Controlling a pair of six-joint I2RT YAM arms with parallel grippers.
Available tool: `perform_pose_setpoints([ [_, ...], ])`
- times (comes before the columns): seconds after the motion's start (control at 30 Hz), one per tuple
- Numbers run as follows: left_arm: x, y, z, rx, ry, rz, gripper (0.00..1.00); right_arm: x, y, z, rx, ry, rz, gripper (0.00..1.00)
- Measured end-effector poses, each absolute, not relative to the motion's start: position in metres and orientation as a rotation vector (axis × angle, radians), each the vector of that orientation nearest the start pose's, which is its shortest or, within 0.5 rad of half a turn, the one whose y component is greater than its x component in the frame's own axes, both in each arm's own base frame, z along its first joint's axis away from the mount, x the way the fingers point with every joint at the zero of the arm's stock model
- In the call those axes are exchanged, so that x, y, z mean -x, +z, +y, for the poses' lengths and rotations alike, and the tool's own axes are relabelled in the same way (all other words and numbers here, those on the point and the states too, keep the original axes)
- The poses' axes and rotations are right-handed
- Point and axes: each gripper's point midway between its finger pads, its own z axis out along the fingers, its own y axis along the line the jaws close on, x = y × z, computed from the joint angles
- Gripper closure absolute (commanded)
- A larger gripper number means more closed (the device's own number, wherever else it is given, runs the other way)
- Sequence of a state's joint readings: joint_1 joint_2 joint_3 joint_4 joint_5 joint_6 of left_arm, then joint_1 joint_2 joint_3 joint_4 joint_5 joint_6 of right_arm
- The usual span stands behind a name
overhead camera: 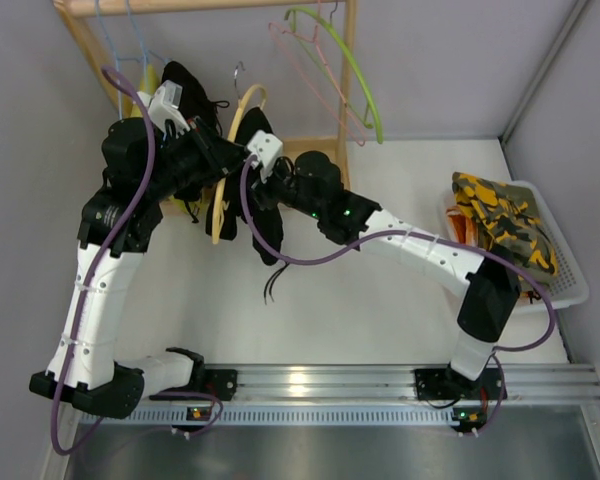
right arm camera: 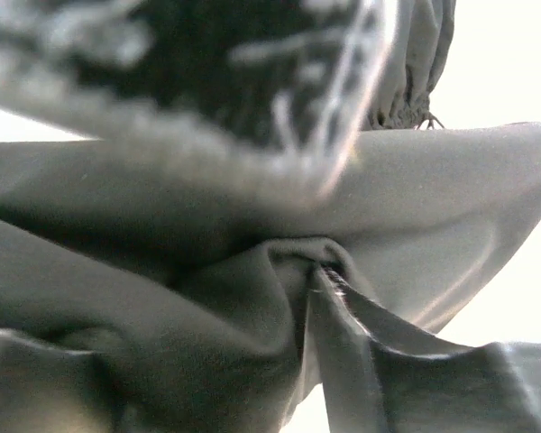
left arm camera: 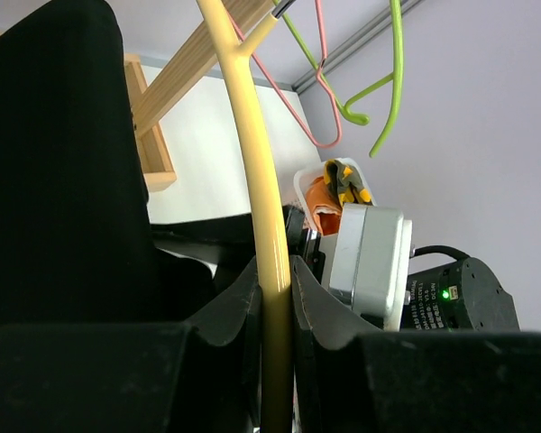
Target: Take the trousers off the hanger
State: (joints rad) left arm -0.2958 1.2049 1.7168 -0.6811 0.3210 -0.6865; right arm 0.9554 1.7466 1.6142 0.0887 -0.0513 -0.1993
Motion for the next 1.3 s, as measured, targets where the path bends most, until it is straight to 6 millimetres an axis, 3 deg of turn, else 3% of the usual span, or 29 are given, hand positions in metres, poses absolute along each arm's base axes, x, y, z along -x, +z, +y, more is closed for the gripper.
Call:
perform_pose_setpoints([
  [0.03,-0.295,0.461,-0.174,0.11,-0.985,1.836,1.0,-0.328,0.349,0.462,0.932,0.611,1.36,0.74],
  [0.1,-0.295,0.462,-0.174,0.111,-0.986,1.835,1.0,-0.334,0.351,0.463,0.917,0.589,1.36,0.82],
  [0.13,-0.296,0.461,-0.174,0.113,-0.986,1.836,1.0,-0.336,0.351,0.463,0.911,0.578,1.364,0.94],
  [0.17,-0.296,0.462,-0.174,0.114,-0.986,1.836,1.0,-0.338,0.351,0.464,0.907,0.571,1.366,1.0],
  [0.57,-0.3,0.461,-0.17,0.115,-0.954,1.814,1.0,-0.341,0.363,0.455,0.885,0.537,1.366,1.0],
  [0.93,-0.3,0.419,-0.166,0.127,-0.905,1.878,1.0,-0.317,0.427,0.408,0.853,0.516,1.314,1.0],
  [1.17,-0.302,0.404,-0.163,0.154,-0.88,1.884,1.0,-0.31,0.446,0.389,0.833,0.487,1.301,1.0],
  [1.3,-0.305,0.384,-0.162,0.178,-0.865,1.923,1.0,-0.307,0.461,0.376,0.812,0.462,1.276,1.0],
])
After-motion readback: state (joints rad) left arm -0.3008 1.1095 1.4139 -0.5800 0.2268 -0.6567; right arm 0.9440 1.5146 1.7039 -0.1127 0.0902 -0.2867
